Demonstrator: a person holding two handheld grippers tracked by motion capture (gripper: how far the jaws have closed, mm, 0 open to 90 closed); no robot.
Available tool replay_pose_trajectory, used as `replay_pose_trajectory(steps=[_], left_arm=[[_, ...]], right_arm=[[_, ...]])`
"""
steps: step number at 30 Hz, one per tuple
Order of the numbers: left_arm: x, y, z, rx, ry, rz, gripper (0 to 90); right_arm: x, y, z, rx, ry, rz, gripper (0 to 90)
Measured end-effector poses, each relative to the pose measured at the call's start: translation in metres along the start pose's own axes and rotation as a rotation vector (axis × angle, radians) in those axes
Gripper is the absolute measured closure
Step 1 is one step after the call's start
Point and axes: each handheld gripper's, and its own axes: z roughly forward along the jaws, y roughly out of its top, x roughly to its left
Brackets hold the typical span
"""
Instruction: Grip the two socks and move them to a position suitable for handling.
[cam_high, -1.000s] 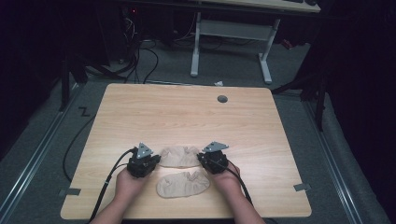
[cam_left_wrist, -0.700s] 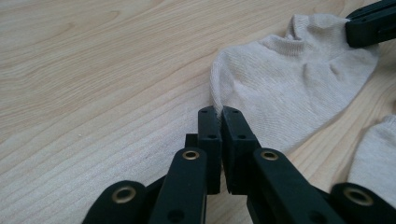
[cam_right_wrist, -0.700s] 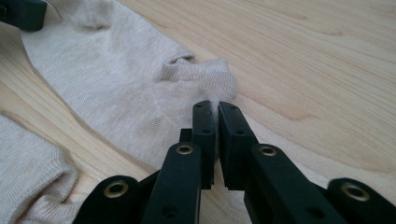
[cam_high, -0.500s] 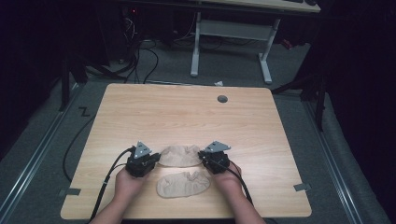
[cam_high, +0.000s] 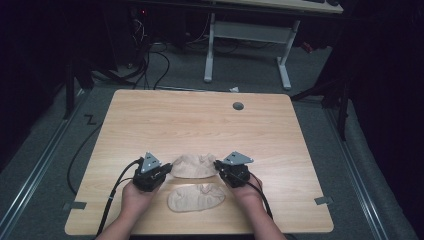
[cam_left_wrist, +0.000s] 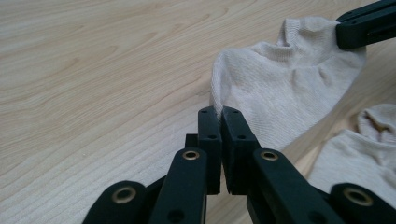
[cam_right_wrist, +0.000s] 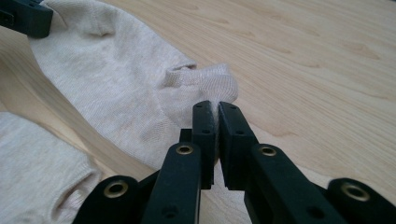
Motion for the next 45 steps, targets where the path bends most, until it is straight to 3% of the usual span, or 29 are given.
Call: replay_pose_trajectory(steps=[12,21,36,42,45], left_arm=[[-0.016,-0.001,-0.021,-0.007,-0.025,0.036,86.9],[-0.03,-0.002,-0.039,-0.015,-0.049,0.065,86.9],[-0.05,-0.023,-0.053,0.064,-0.09,0.106,86.8],[-0.049,-0.031,-0.055,0.094,-0.099,0.091,86.8],[-0.051,-0.032,-0.053,0.11,-0.1,0.105,86.8]], right_arm=[[0.006,-0.001,-0.022,-0.029,0.008,-0.011,85.7],[0.02,-0.006,-0.041,-0.048,0.018,-0.057,85.7],[0.037,-0.027,-0.057,0.002,0.052,-0.091,85.6],[0.041,-0.036,-0.058,0.03,0.064,-0.092,85.6],[0.04,-0.039,-0.056,0.047,0.073,-0.087,85.6]])
